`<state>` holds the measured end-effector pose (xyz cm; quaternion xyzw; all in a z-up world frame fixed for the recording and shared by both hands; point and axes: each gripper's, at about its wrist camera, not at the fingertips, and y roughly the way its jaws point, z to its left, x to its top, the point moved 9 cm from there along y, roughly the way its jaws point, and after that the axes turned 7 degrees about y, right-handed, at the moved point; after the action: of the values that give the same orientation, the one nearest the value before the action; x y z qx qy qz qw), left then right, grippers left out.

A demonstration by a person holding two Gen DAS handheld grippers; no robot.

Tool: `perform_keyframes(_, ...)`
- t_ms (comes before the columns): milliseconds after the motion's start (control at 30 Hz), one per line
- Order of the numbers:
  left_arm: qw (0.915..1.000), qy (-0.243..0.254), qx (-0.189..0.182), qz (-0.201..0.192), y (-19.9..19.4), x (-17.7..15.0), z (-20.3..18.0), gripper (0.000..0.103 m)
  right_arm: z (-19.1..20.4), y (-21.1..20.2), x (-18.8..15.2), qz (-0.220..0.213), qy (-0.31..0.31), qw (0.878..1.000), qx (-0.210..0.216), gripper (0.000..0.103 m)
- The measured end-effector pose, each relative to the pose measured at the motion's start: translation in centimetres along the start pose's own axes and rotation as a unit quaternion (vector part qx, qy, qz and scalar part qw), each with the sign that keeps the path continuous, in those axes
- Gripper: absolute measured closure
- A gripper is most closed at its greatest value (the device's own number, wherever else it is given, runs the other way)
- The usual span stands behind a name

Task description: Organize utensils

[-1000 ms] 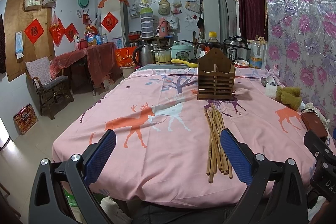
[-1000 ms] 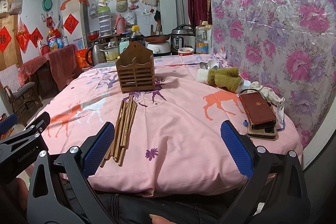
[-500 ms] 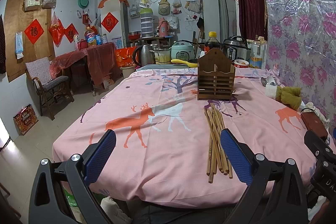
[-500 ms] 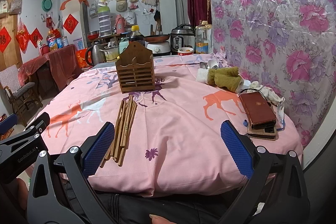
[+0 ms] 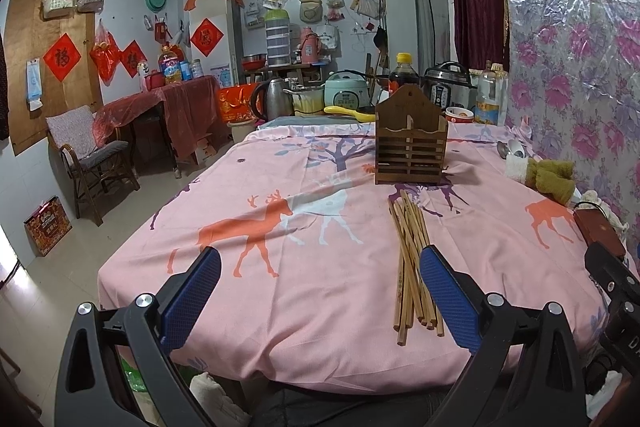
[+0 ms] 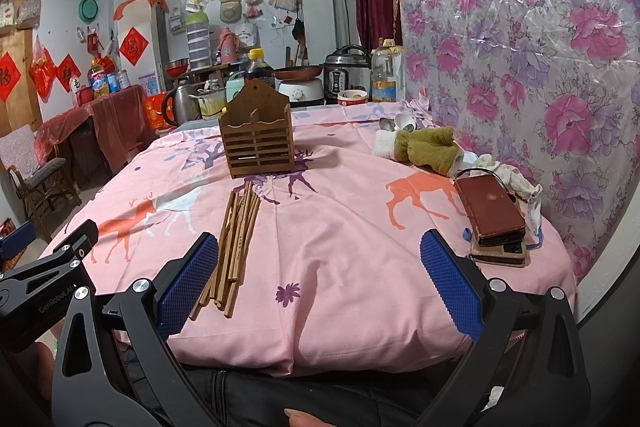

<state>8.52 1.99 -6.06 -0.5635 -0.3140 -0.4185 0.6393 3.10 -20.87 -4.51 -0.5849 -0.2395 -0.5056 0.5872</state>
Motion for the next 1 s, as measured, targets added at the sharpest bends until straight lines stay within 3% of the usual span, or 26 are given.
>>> perform_keyframes(400, 0.9981, -0.014, -0.022, 0.056, 1.4, -1.5, 0.9, 0.005, 0.0, 0.7, -1.1, 0.022, -0.006, 1.0, -0.009, 0.006)
perform_keyframes(633, 0.9983, -0.026, -0.017, 0.048, 1.4, -1.2, 0.8, 0.005, -0.5, 1.6, -2.0, 0.053, 0.02, 0.998, 0.012, 0.006)
perform_keyframes(1000, 0.9993, 0.014, -0.034, 0.011, -0.6, -0.1, -1.6, 0.005, -1.7, 1.7, -2.2, 0.061, 0.058, 0.996, 0.018, 0.006)
